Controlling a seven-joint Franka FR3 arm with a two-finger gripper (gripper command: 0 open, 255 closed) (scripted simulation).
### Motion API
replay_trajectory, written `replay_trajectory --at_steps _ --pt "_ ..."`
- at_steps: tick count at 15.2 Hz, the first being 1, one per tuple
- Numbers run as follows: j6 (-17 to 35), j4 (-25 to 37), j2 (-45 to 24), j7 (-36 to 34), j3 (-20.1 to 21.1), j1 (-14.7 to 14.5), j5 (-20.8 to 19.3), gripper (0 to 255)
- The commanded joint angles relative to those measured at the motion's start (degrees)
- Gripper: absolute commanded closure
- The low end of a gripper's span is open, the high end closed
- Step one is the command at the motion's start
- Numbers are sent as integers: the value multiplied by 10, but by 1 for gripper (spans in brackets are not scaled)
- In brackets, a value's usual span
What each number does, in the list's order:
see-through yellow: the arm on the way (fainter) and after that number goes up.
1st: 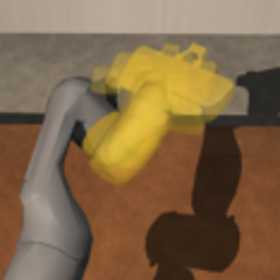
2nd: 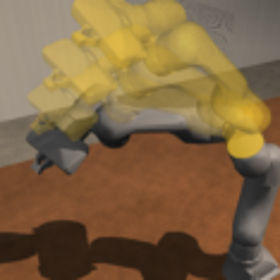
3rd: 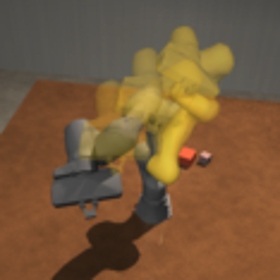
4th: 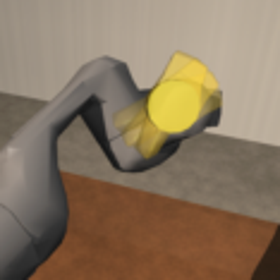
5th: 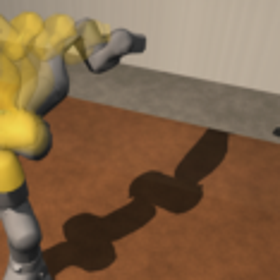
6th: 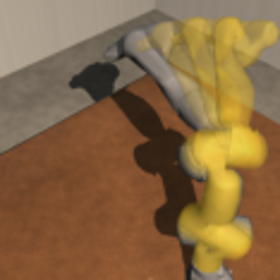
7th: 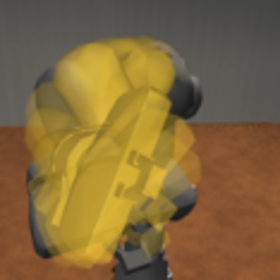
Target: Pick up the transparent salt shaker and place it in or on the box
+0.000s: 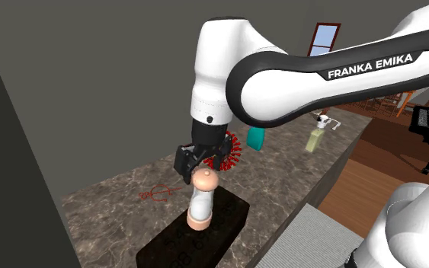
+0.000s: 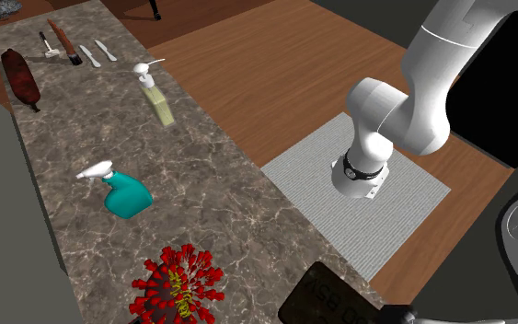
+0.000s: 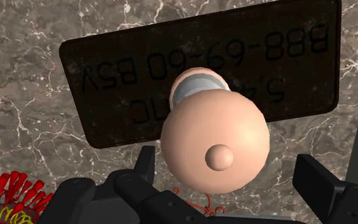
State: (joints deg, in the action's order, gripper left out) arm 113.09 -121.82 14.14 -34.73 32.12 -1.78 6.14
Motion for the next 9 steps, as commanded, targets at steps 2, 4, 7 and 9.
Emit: replay_trajectory --at_steps 2,4,7,9 --pt "-49 39 11 3 -6 0 3 0" --pt "-65 53 13 4 -8 1 3 0" --pt "-65 53 13 4 -8 1 3 0" --pt "-65 53 13 4 -8 1 3 0"
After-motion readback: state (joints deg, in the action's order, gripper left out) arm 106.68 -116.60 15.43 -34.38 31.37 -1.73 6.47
